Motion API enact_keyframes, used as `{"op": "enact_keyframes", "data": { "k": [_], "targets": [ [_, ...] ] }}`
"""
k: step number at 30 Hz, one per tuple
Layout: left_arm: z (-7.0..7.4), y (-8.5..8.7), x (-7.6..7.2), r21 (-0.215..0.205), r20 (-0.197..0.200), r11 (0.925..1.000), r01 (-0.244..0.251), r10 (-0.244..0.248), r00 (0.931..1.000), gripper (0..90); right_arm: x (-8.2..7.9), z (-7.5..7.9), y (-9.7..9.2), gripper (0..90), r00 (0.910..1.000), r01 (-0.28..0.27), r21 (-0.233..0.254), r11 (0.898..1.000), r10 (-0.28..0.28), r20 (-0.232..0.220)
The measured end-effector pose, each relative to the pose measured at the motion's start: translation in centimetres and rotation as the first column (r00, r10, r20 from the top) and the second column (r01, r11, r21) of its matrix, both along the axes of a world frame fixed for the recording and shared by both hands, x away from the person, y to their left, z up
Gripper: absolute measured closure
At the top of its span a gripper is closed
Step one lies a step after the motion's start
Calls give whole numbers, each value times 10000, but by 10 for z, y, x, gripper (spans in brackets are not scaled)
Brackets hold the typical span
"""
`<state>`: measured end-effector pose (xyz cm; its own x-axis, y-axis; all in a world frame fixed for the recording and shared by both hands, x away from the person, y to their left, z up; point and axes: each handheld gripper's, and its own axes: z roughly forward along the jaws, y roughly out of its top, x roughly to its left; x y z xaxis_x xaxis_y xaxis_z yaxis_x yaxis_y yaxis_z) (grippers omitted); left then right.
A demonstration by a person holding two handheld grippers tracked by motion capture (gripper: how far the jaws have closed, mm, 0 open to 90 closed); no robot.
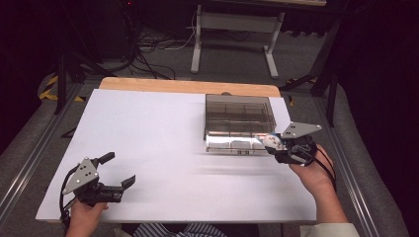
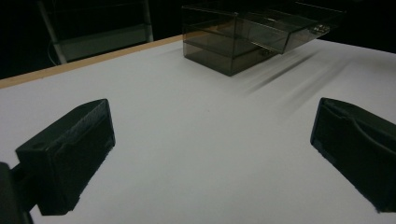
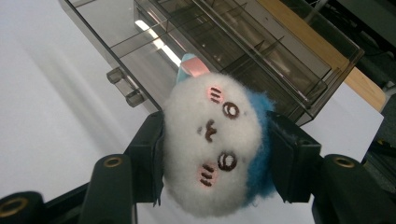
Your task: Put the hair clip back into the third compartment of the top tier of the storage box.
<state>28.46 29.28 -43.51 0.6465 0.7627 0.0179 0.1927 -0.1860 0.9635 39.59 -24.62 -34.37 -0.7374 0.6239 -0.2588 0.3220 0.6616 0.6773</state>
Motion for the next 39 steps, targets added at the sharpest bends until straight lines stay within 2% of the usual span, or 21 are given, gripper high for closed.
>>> {"op": "enact_keyframes", "data": {
  "k": [23,39],
  "targets": [
    [0,0,0,20,2,10000,2,-2,10000,7,29,-5,6,445,9965,110,-962,9953,-188,-810],
    [0,0,0,37,17,10000,5,-5,10000,7,42,-7,7,443,9912,246,-1111,9935,-387,-1265]
  ]
}}
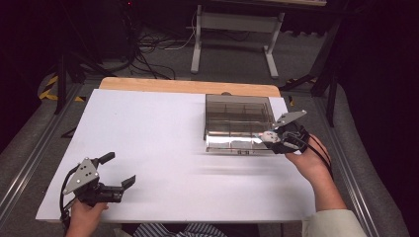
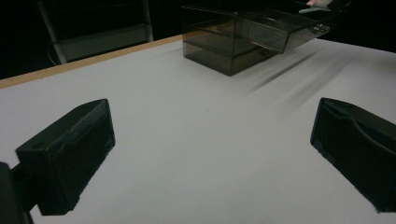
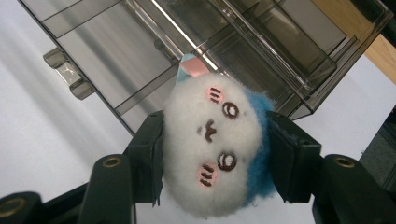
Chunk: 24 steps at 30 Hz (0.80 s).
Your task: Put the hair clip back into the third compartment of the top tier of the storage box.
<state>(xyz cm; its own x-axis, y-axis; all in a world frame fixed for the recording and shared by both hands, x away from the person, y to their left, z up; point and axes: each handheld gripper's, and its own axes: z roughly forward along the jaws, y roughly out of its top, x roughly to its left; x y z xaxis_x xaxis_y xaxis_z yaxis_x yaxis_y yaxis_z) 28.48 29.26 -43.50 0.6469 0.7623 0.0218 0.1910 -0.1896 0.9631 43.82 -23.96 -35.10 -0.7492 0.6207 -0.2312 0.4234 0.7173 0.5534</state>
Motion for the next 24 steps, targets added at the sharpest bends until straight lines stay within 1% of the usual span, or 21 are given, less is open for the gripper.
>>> {"op": "enact_keyframes", "data": {
  "k": [7,10,19,20,24],
  "targets": [
    [0,0,0,14,-30,10000,-11,11,10000,7,3,-1,2,443,9998,68,-129,9999,-70,-175],
    [0,0,0,-9,-9,10000,-5,5,10000,7,4,-3,3,442,9998,76,-169,9998,-79,-171],
    [0,0,0,2,-40,10000,-2,2,10000,7,6,-3,5,442,9999,144,18,9999,-144,-73],
    [0,0,0,52,0,10000,-2,2,10000,7,7,-3,6,442,9999,101,12,9999,-100,-72],
    [0,0,0,20,14,10000,-9,9,10000,7,7,-4,6,443,9998,129,-53,9999,-130,-171]
  ]
}}
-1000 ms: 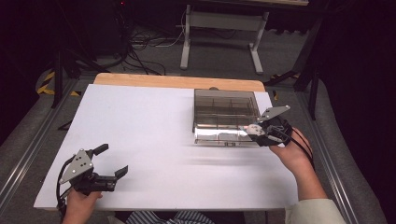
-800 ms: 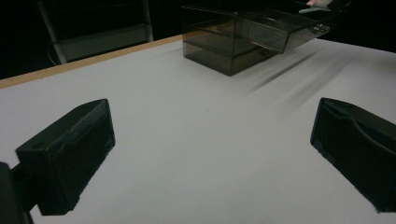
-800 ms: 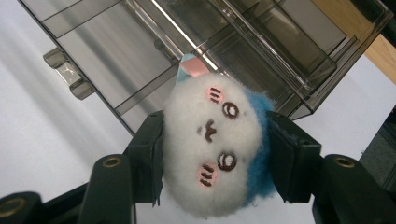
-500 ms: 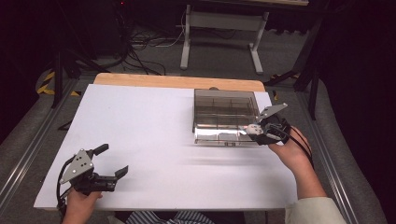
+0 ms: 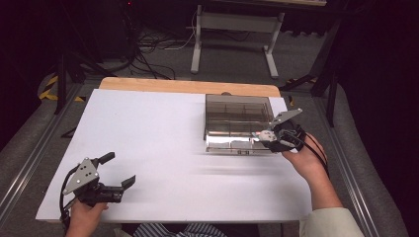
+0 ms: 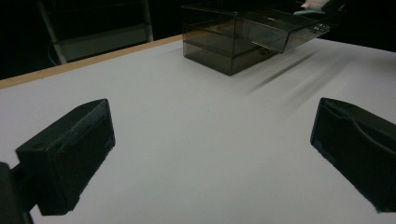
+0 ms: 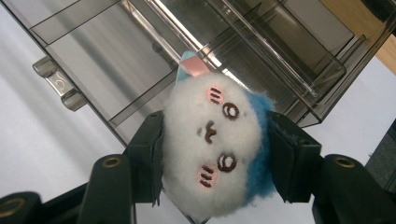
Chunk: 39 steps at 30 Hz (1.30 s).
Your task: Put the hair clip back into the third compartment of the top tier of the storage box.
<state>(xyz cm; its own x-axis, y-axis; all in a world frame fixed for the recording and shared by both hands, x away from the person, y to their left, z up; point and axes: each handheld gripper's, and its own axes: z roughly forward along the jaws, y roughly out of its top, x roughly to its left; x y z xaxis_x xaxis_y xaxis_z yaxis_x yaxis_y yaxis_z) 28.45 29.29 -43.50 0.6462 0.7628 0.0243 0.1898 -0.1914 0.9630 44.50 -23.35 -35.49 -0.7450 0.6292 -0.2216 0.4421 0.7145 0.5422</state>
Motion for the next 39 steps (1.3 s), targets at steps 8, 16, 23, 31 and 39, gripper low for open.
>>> {"op": "enact_keyframes", "data": {
  "k": [8,16,23,31,39],
  "targets": [
    [0,0,0,26,-25,10000,7,-7,10000,7,-1,2,-3,443,9999,104,-118,9999,-105,-93],
    [0,-1,0,-43,-86,10000,-9,8,10000,7,2,0,0,443,9997,87,-206,9998,-92,-239],
    [0,0,0,-25,-26,10000,2,-2,10000,7,3,-1,2,443,9999,107,-137,9998,-109,-115],
    [0,-1,0,-33,-84,10000,-9,9,10000,7,4,-3,4,432,9998,170,0,9999,-170,-143],
    [0,-1,0,-49,-89,10000,-10,10,10000,7,5,-3,3,404,9993,204,293,9994,-195,-304]
  ]
}}
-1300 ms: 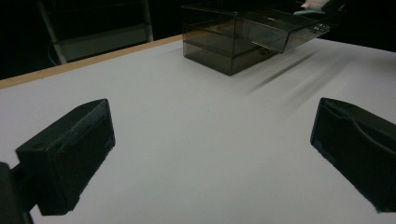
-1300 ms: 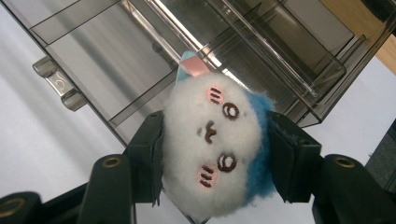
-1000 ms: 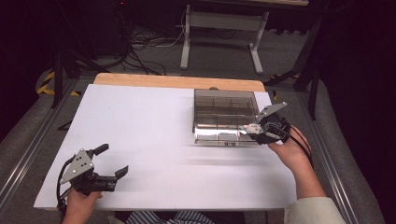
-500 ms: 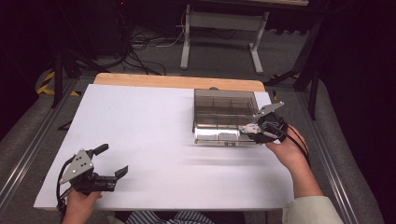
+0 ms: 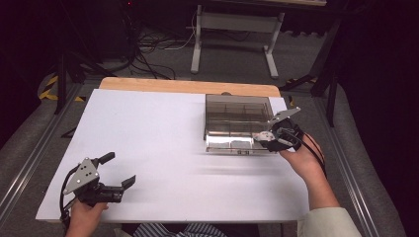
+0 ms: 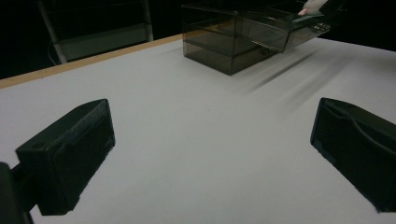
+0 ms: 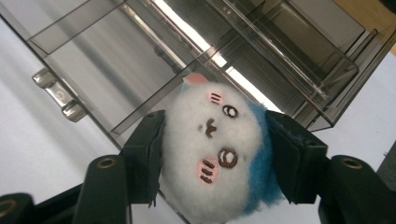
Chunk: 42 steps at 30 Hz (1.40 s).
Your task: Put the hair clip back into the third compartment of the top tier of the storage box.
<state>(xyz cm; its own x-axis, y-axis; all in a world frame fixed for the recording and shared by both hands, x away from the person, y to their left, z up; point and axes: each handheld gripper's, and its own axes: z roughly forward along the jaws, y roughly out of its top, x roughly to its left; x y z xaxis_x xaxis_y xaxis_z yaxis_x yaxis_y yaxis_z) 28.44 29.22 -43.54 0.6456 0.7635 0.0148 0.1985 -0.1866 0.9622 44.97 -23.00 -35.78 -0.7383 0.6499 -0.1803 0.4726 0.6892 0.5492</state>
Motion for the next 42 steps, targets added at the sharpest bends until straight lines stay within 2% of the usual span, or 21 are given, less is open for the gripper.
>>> {"op": "enact_keyframes", "data": {
  "k": [5,10,12,16,20,21,24,27,42],
  "targets": [
    [0,0,0,2,-10,10000,5,-5,10000,7,-3,3,-1,370,9998,-45,433,9991,54,-196],
    [0,0,0,-2,-7,10000,-2,2,10000,7,-5,6,-3,368,9999,-96,638,9979,100,-54],
    [0,0,0,-8,-1,10000,10,-10,10000,7,-7,9,-5,393,10000,-80,720,9974,77,33],
    [0,0,0,-10,-13,10000,5,-5,10000,7,-13,15,-8,510,9997,-102,903,9959,81,239],
    [0,0,0,55,-35,10000,24,-24,10000,7,-17,20,-11,719,9997,-166,1105,9937,143,220],
    [0,0,0,-5,-26,10000,11,-11,10000,7,-17,20,-11,719,9997,-166,1105,9937,143,220],
    [0,0,0,7,-2,10000,4,-4,10000,7,-19,22,-11,845,9996,-72,1019,9948,43,285],
    [0,0,0,9,3,10000,-1,1,10000,7,-18,19,-11,900,9997,133,857,9962,-149,185],
    [0,0,0,62,49,10000,4,-4,10000,7,-14,11,-11,900,9994,248,761,9968,-230,-252]
  ]
}}
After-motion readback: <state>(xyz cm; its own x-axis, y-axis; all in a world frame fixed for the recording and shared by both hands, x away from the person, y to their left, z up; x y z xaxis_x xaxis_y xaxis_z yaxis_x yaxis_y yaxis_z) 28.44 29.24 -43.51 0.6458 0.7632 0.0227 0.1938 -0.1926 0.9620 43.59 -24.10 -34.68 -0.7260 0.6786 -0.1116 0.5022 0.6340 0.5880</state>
